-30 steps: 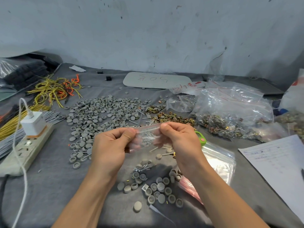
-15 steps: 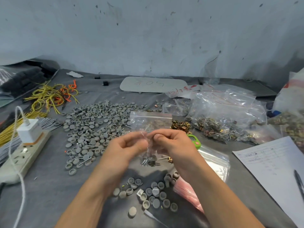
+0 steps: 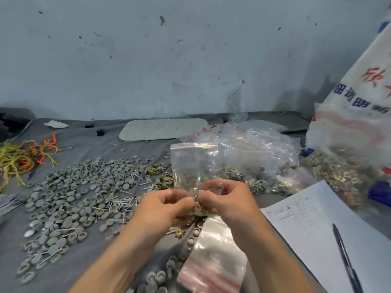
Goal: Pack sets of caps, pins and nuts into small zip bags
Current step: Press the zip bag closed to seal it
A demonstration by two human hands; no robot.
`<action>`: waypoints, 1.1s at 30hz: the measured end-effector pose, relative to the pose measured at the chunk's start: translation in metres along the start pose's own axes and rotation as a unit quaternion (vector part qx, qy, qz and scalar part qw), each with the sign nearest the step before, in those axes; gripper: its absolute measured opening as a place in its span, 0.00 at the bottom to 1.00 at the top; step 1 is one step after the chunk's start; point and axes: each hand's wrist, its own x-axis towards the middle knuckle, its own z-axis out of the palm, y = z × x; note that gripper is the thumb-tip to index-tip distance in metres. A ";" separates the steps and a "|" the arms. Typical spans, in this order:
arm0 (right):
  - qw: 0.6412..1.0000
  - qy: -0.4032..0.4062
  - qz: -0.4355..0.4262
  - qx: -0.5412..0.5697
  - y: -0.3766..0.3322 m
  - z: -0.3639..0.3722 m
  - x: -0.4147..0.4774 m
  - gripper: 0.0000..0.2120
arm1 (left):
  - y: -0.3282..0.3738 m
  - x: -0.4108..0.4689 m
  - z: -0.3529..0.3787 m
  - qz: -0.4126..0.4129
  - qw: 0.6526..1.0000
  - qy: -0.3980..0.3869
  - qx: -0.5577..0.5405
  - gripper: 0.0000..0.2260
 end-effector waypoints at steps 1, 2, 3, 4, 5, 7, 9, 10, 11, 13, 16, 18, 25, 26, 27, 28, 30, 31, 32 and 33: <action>0.999 0.030 -0.003 0.015 -0.001 -0.008 0.004 0.08 | 0.005 0.009 0.010 0.003 1.000 0.006 0.008 0.03; 0.998 0.065 -0.003 0.026 -0.002 -0.014 0.009 0.09 | 0.011 0.020 0.022 0.004 1.000 0.016 0.011 0.02; 0.994 0.103 0.001 0.040 -0.001 -0.020 0.014 0.09 | 0.016 0.032 0.034 0.006 1.000 0.022 0.007 0.02; 0.988 0.145 0.004 0.053 0.000 -0.027 0.020 0.11 | 0.020 0.044 0.046 0.009 1.000 0.024 -0.001 0.02; 0.980 0.189 0.007 0.059 0.002 -0.033 0.027 0.13 | 0.023 0.057 0.059 0.012 1.000 0.025 -0.003 0.03; 0.961 0.276 0.018 0.029 0.004 -0.046 0.040 0.18 | 0.026 0.079 0.083 0.004 1.000 0.018 0.001 0.05; 0.940 0.338 0.035 -0.020 0.003 -0.054 0.045 0.25 | 0.022 0.097 0.102 -0.018 1.000 -0.005 -0.005 0.05; 0.933 0.354 0.041 -0.043 0.003 -0.057 0.046 0.27 | 0.018 0.105 0.108 -0.024 1.000 -0.005 0.000 0.12; 0.929 0.362 0.040 -0.061 0.003 -0.059 0.047 0.28 | 0.014 0.113 0.112 -0.025 1.000 0.007 0.013 0.21; 0.933 0.347 0.023 -0.088 0.005 -0.061 0.046 0.27 | 0.011 0.120 0.111 -0.011 0.998 0.041 0.050 0.33; 0.941 0.317 0.015 -0.120 0.005 -0.067 0.042 0.23 | 0.011 0.116 0.095 0.036 0.992 0.072 0.095 0.35; 0.947 0.285 0.023 -0.148 0.004 -0.071 0.037 0.19 | 0.008 0.103 0.080 0.066 0.988 0.073 0.123 0.33; 0.915 -0.002 0.015 -0.404 0.010 -0.064 0.003 0.04 | -0.003 0.040 0.028 0.120 0.966 0.115 0.197 0.14; 0.911 -0.034 0.008 -0.410 0.010 -0.062 -0.003 0.04 | -0.004 0.030 0.021 0.124 0.963 0.119 0.207 0.12; 0.906 -0.071 0.007 -0.417 0.010 -0.060 -0.008 0.04 | -0.005 0.019 0.014 0.130 0.959 0.118 0.221 0.11; 0.897 -0.110 0.013 -0.428 0.009 -0.059 -0.013 0.03 | -0.006 0.009 0.008 0.138 0.955 0.113 0.237 0.10; 0.867 -0.182 0.032 -0.463 0.007 -0.056 -0.023 0.08 | -0.008 -0.009 -0.001 0.154 0.946 0.104 0.264 0.09; 0.850 -0.205 0.039 -0.483 0.007 -0.054 -0.027 0.14 | -0.009 -0.016 -0.004 0.159 0.942 0.103 0.276 0.09; 0.836 -0.217 0.042 -0.502 0.009 -0.051 -0.031 0.23 | -0.010 -0.022 -0.007 0.162 0.939 0.104 0.286 0.09; 0.822 -0.221 0.032 -0.524 0.011 -0.048 -0.034 0.31 | -0.011 -0.027 -0.009 0.164 0.936 0.105 0.294 0.09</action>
